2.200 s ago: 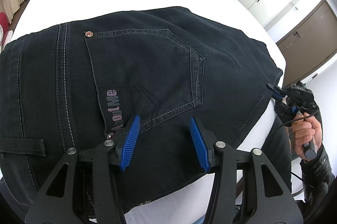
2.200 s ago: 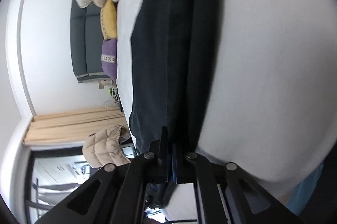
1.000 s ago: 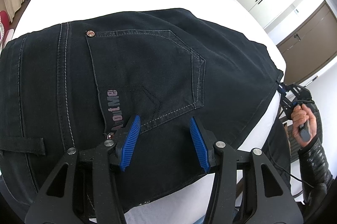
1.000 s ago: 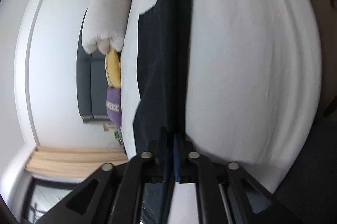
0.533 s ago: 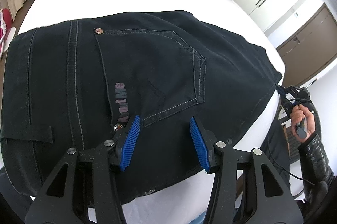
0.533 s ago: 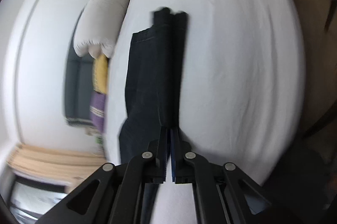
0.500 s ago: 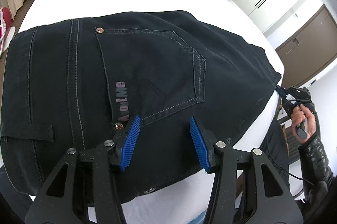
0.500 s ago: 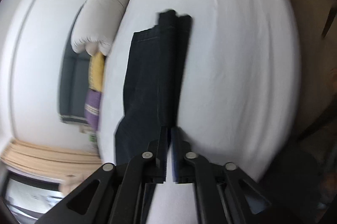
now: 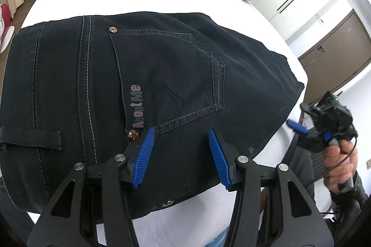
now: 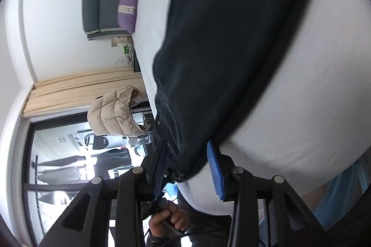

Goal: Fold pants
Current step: 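Lay the hems over the waistband with the right gripper while the left gripper holds the jeans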

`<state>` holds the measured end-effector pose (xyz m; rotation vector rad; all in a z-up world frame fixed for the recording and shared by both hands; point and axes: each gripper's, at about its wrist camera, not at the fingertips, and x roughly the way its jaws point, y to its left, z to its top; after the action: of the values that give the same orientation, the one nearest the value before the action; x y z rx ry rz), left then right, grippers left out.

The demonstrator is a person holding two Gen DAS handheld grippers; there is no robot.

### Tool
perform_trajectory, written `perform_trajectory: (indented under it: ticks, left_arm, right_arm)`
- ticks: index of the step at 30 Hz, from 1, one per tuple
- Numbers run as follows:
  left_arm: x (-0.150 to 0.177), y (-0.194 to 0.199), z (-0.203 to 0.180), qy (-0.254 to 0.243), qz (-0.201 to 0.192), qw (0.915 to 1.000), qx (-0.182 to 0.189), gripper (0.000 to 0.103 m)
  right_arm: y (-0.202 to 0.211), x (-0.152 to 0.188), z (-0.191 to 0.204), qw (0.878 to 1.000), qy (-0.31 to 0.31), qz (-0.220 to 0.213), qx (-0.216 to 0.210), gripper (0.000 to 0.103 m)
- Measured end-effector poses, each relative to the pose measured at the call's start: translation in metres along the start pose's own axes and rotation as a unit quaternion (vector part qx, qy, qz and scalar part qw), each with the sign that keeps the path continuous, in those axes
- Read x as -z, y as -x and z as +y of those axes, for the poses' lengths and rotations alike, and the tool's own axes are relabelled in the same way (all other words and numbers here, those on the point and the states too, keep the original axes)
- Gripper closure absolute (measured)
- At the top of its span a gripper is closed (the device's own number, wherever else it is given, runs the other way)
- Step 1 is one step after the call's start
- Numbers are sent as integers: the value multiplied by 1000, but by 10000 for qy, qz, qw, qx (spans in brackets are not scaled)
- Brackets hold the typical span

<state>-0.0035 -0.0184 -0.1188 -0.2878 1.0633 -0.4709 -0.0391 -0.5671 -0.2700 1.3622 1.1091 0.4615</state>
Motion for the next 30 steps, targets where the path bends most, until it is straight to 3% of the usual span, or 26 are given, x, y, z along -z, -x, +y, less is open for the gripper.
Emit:
perform_trajectory:
  ticks: [8, 15, 17, 19, 30]
  left_arm:
    - [2, 1, 1, -2, -5, 10000, -21, 55]
    - [0, 3, 0, -10, 12, 10000, -41, 55]
    - [0, 3, 0, -10, 13, 10000, -43, 55]
    - [0, 3, 0, -11, 11, 10000, -43, 55]
    - [0, 2, -1, -19, 14, 10000, -53, 55]
  right_arm:
    - [5, -1, -17, 9996, -221, -5, -146, 62]
    - [-7, -1, -6, 9995, -206, 151, -204, 62]
    - [-3, -1, -3, 9994, -177, 125, -287, 57]
    - [-3, -3, -3, 9996, -142, 88, -210, 52]
    - [-16, -8, -8, 9994, -245, 154, -174, 52]
